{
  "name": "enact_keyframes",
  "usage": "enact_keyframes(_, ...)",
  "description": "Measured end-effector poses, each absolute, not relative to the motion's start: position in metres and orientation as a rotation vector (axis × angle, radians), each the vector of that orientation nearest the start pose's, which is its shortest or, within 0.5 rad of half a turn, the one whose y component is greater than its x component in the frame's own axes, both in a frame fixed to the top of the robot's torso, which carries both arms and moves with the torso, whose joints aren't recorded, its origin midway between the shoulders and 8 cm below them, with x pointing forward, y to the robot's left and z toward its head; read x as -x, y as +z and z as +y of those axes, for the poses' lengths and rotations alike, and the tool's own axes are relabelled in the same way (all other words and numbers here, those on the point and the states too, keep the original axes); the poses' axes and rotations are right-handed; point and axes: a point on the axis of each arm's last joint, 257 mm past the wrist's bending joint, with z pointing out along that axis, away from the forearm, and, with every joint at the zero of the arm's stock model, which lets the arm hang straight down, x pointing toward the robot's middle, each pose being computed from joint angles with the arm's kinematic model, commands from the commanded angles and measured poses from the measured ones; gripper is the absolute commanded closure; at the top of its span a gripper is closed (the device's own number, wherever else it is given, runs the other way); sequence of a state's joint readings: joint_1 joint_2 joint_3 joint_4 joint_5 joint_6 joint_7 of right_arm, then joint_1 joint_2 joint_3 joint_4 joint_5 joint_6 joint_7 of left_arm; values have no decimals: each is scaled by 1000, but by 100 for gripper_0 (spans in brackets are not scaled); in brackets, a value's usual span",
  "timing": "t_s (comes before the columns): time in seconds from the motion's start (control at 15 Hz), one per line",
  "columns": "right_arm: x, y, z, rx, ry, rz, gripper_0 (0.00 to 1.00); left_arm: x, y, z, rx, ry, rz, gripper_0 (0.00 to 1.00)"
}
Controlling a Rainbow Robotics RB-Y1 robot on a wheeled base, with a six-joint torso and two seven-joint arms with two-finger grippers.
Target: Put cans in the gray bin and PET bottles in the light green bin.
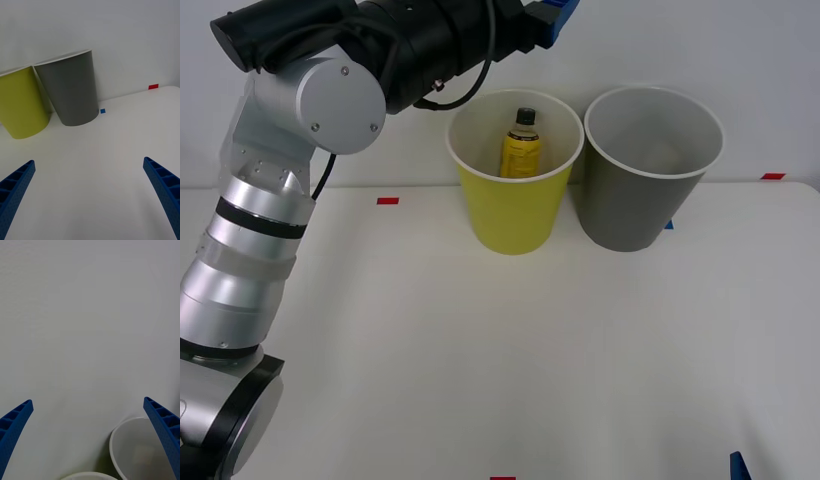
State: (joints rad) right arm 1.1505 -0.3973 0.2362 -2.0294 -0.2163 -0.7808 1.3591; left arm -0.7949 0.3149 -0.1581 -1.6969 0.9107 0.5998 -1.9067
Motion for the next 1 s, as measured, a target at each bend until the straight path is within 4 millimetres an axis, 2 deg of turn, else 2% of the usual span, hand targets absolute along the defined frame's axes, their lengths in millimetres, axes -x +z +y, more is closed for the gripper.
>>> enact_keyframes(0.2, -189, -227, -280, -172, 176, 1505, 0, -566, 113, 11, -615, -523, 1260, 0)
enact_keyframes(0.4, -189, -227, -280, -172, 176, 1505, 0, -544, 100, 39, -615, -476, 1237, 0)
enact_keyframes(0.67, -189, -227, -280, -172, 176, 1505, 0, -512, 64, 70, -628, -430, 1267, 0)
enact_keyframes(0.93, -189, -227, -280, -172, 176, 1505, 0, -488, 24, 101, -613, -398, 1335, 0)
enact_keyframes(1.0, -189, -227, -280, -172, 176, 1505, 0, -484, 19, 109, -605, -389, 1347, 0)
